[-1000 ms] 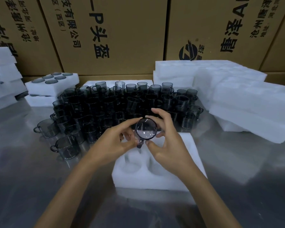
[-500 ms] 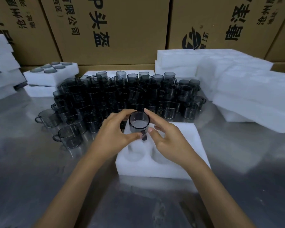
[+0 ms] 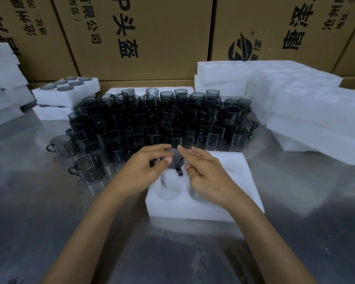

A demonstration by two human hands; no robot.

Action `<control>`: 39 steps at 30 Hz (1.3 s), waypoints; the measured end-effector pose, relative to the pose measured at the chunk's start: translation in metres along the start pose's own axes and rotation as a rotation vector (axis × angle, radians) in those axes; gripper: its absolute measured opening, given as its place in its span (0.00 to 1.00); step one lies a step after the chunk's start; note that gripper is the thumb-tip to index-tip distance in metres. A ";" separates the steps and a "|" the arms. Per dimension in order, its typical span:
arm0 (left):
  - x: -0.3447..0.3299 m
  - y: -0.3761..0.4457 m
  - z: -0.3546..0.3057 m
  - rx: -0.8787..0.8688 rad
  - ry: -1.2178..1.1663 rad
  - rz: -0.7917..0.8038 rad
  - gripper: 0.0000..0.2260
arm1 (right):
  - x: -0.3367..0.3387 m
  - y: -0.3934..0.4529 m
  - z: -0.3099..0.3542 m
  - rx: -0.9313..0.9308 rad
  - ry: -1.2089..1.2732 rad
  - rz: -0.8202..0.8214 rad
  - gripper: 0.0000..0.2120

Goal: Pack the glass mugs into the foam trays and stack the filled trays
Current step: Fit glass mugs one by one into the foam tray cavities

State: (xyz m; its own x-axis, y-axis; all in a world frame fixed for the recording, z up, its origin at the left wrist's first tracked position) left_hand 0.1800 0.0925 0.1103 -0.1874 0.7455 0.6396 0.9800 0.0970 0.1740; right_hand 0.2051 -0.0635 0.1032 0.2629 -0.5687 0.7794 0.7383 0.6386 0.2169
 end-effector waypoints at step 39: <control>-0.006 -0.002 -0.012 -0.138 0.204 -0.160 0.13 | 0.031 0.117 -0.027 -0.207 -0.131 -0.264 0.21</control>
State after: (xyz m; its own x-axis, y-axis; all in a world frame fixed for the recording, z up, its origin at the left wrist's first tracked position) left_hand 0.1786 0.0799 0.1150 -0.3621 0.5784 0.7310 0.9210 0.1015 0.3760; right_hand 0.3166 -0.0198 0.1367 -0.0255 -0.6201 0.7841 0.8838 0.3526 0.3076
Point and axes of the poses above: each hand's wrist, its own y-axis towards the middle knuckle, its own x-axis out of the back of the hand, z = x × y, the point moved 7 cm from there along y, towards the middle knuckle, and after that the axes turned 5 degrees about x, right-handed, at the moved point
